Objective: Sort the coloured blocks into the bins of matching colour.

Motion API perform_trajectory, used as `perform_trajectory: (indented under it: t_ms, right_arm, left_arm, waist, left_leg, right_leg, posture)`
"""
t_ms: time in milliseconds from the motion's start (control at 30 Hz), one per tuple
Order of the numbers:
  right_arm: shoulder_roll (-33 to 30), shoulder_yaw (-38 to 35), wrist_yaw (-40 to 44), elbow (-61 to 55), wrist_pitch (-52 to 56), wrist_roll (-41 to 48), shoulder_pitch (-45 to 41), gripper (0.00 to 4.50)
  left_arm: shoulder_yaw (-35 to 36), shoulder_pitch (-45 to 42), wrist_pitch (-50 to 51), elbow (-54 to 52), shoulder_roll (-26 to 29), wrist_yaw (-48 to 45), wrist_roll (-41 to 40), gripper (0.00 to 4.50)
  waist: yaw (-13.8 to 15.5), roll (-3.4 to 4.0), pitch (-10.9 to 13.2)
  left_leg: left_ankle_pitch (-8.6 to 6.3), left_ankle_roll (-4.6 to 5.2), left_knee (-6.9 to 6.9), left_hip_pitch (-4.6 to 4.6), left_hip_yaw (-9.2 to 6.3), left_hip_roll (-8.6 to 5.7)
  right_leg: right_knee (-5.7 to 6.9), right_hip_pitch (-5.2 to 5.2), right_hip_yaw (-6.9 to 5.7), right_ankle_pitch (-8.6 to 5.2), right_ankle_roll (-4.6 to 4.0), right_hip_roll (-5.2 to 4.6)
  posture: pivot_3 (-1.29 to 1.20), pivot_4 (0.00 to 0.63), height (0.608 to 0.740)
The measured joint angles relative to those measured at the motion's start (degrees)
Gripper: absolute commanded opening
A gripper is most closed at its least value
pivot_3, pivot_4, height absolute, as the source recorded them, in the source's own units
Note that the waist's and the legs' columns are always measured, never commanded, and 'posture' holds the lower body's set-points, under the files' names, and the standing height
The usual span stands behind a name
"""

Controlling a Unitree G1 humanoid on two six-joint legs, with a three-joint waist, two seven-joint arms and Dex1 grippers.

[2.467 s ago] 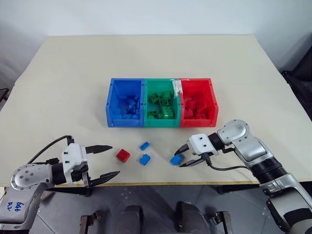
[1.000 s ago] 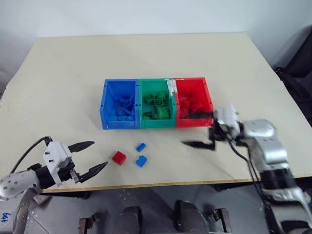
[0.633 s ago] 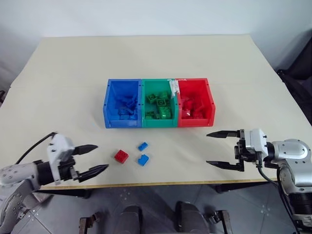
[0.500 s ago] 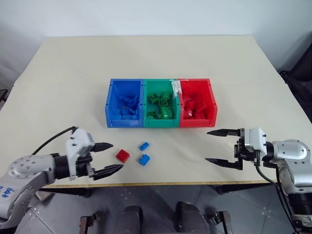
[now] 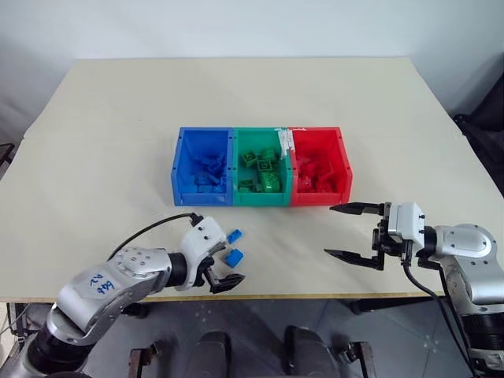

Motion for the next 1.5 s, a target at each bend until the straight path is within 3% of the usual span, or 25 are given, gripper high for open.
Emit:
perform_trajectory:
  t_ms: [533,933,1167,1333,1500]
  right_arm:
    - [-0.9,-0.7,-1.5,-2.3,0.9,1.2,4.2,4.48]
    - [-0.9,-0.7,-2.6,-2.3,1.1,1.5,4.1,4.5]
    - [-0.9,-0.7,-2.9,-2.7,1.2,1.6,4.6,4.5]
    - [-0.2,-4.1,-6.9,-6.9,3.5,4.5,9.1,4.5]
    - [4.6,-9.4,-15.3,-13.5,7.6,11.1,11.3,4.5]
  left_arm:
    - [-2.2,0.1,-3.5,0.7,1.7,-3.4,3.9,4.5]
    - [-2.3,0.4,-7.5,3.3,1.0,-3.6,8.8,0.72]
    - [0.2,1.9,-11.3,3.6,0.7,-8.4,8.1,0.71]
    - [10.4,5.0,-29.2,7.0,1.8,-22.3,5.1,0.71]
    - [16.6,0.7,-40.2,15.9,-4.2,-24.8,4.3,0.71]
  waist:
    - [0.5,0.01,0.0]
    - [0.5,0.01,0.0]
    - [0.5,0.01,0.0]
    - [0.5,0.01,0.0]
    - [0.7,0.0,0.0]
  left_leg:
    - [0.0,0.01,0.05,0.05,0.01,-0.01]
    - [-0.01,0.02,0.03,0.04,0.02,-0.01]
    - [-0.01,0.01,0.01,0.03,0.02,-0.01]
    - [-0.01,0.02,0.0,0.02,0.05,0.01]
    - [-0.01,0.02,0.06,0.02,0.02,0.0]
  right_leg:
    - [-0.01,0.05,0.03,0.0,0.01,0.0]
    - [-0.02,0.04,0.03,0.01,0.01,0.0]
    - [-0.02,0.02,0.03,0.0,0.01,0.0]
    - [-0.13,0.03,0.01,0.0,0.0,0.0]
    - [-0.03,0.06,0.0,0.02,0.03,0.0]
  posture:
    - [0.0,0.15,0.74]
    - [0.0,0.15,0.74]
    - [0.0,0.15,0.74]
    - [0.0,0.15,0.74]
    - [0.0,0.15,0.74]
